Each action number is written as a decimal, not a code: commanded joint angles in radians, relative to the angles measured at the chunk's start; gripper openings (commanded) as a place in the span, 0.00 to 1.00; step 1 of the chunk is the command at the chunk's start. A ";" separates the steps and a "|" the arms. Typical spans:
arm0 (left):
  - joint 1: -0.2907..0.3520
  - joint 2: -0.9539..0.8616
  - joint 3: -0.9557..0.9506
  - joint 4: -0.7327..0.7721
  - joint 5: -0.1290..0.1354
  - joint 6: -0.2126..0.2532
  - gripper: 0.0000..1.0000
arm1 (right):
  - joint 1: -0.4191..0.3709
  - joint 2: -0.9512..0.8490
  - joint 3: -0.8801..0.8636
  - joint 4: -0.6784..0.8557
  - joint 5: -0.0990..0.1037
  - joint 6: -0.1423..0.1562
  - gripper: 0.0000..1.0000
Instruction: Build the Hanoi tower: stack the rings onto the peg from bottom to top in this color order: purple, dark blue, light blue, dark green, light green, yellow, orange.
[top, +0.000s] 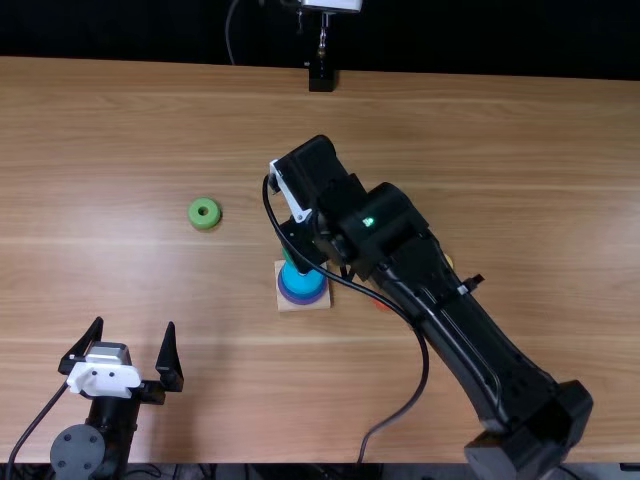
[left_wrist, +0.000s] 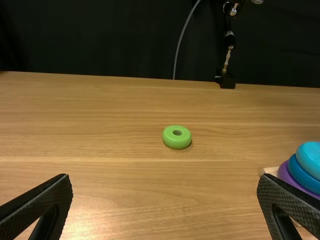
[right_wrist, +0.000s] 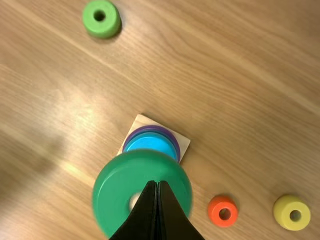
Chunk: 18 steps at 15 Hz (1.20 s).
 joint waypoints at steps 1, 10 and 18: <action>0.000 -0.011 -0.033 -0.005 0.002 0.004 1.00 | -0.012 0.009 0.018 0.001 -0.006 -0.008 0.00; 0.000 -0.011 -0.033 -0.005 0.002 0.004 1.00 | -0.012 0.002 0.071 0.047 0.057 -0.009 1.00; 0.000 -0.011 -0.033 -0.005 0.002 0.004 1.00 | -0.289 -0.375 -0.279 0.295 0.053 -0.008 1.00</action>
